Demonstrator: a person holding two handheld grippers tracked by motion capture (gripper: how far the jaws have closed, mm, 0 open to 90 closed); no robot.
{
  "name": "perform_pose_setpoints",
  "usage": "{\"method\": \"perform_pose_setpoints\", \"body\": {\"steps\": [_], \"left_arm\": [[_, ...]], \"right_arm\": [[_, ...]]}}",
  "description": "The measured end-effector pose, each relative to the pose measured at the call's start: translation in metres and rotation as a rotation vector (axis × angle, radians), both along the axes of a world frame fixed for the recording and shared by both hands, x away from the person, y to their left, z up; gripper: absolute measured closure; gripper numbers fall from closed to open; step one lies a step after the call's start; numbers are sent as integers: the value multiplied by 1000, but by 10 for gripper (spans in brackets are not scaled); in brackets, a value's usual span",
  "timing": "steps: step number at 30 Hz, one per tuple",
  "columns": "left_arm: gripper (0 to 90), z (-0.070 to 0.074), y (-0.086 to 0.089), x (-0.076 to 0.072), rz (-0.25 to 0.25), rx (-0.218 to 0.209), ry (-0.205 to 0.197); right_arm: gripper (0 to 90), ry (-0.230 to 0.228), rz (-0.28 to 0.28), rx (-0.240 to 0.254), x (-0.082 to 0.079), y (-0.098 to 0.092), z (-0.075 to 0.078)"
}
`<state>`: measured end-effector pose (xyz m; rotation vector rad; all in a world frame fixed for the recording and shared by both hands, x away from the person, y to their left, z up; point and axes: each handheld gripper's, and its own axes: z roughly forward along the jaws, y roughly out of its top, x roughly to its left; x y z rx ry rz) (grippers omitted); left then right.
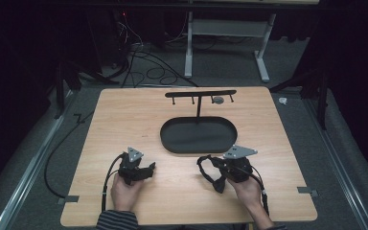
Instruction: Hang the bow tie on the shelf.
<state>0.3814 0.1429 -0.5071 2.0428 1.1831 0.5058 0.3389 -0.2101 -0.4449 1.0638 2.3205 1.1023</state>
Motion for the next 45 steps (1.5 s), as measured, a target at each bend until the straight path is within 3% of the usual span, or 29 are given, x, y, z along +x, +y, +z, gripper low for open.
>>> {"method": "perform_pose_setpoints", "body": {"steps": [45], "left_arm": [[276, 0, 0, 0, 0, 0, 0]], "right_arm": [[856, -90, -45, 34, 19, -23, 49]]}}
